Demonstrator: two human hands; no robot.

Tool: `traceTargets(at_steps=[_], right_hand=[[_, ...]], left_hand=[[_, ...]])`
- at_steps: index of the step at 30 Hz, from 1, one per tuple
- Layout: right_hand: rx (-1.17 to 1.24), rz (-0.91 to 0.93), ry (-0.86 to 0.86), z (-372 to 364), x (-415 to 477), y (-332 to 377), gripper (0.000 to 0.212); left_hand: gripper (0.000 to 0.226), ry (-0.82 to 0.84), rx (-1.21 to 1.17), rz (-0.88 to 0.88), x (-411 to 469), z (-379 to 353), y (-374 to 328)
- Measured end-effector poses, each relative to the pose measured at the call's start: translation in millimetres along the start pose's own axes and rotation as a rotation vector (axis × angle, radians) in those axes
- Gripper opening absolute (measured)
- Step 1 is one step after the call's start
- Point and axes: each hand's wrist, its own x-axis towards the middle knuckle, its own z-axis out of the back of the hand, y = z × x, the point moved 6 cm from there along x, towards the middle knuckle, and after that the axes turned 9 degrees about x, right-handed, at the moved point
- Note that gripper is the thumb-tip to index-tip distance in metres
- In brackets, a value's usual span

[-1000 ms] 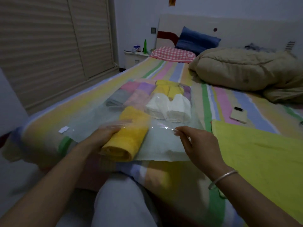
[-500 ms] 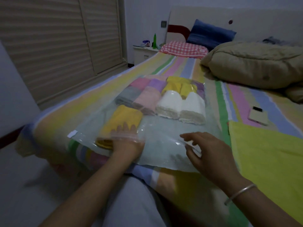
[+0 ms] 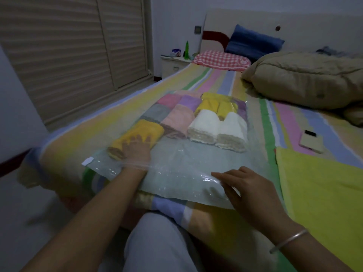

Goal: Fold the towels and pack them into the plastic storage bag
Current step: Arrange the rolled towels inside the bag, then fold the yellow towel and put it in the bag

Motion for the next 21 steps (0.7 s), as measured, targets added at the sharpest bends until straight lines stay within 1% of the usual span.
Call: traceTargets(at_steps=[2, 4, 6, 8, 9, 11, 12, 13, 14, 15, 16, 17, 18, 19, 20, 21], right_hand=[[0.013, 0.004, -0.016, 2.9, -1.7, 0.8, 0.031], [0.013, 0.009, -0.021, 3.4, -2.1, 1.9, 0.033], [0.017, 0.004, -0.022, 1.9, -1.9, 1.8, 0.037], [0.022, -0.018, -0.027, 0.5, -3.1, -1.0, 0.035], [0.023, -0.035, -0.023, -1.0, -4.3, -3.4, 0.033], [0.042, -0.066, 0.010, -5.5, -8.1, -8.4, 0.032], [0.059, -0.073, 0.036, -8.0, -10.7, -10.4, 0.032], [0.081, -0.079, 0.067, -10.0, -13.6, -11.6, 0.032], [0.109, -0.086, 0.099, -10.8, -17.4, -13.0, 0.034], [0.139, -0.097, 0.120, -9.6, -23.0, -15.2, 0.037], [0.165, -0.112, 0.124, -6.1, -30.3, -19.3, 0.040], [0.178, -0.132, 0.108, 0.8, -40.6, -25.6, 0.040], [0.175, -0.157, 0.077, 9.7, -52.7, -34.5, 0.039], [0.158, -0.187, 0.039, 20.6, -66.9, -46.0, 0.036], [0.130, -0.224, -0.001, 32.9, -83.5, -59.5, 0.031], [0.090, -0.270, -0.035, 45.8, -102.0, -75.5, 0.025]], left_hand=[[0.051, 0.008, -0.017, 0.007, 1.3, -3.1, -2.5], [0.051, -0.077, -0.033, -0.014, 5.6, -11.7, -2.1], [0.051, -0.097, -0.042, -0.007, 6.1, -14.9, -0.1], [0.051, -0.090, -0.030, -0.001, -9.6, -16.1, -2.3], [0.054, -0.088, -0.046, -0.025, -25.3, -17.3, -8.3], [0.078, -0.117, -0.114, -0.091, -70.8, -21.0, -27.7], [0.083, -0.205, -0.167, -0.161, -100.2, -13.3, -43.7], [0.079, -0.254, -0.134, -0.246, -131.6, -6.0, -60.5], [0.069, -0.222, -0.086, -0.357, -160.5, -0.4, -81.8], [0.060, -0.112, -0.065, -0.418, -186.4, 0.6, -99.3], [0.054, 0.059, -0.085, -0.442, -208.2, 2.9, -113.0], [0.049, 0.154, -0.053, -0.481, -231.0, 9.9, -126.7], [0.042, 0.125, -0.029, -0.548, -248.3, 25.3, -140.9], [0.040, 0.056, -0.021, -0.627, -261.6, 40.7, -156.2], [0.038, 0.002, -0.064, -0.712, -274.2, 50.0, -173.0], [0.035, -0.006, -0.134, -0.777, -285.1, 58.4, -191.1]])
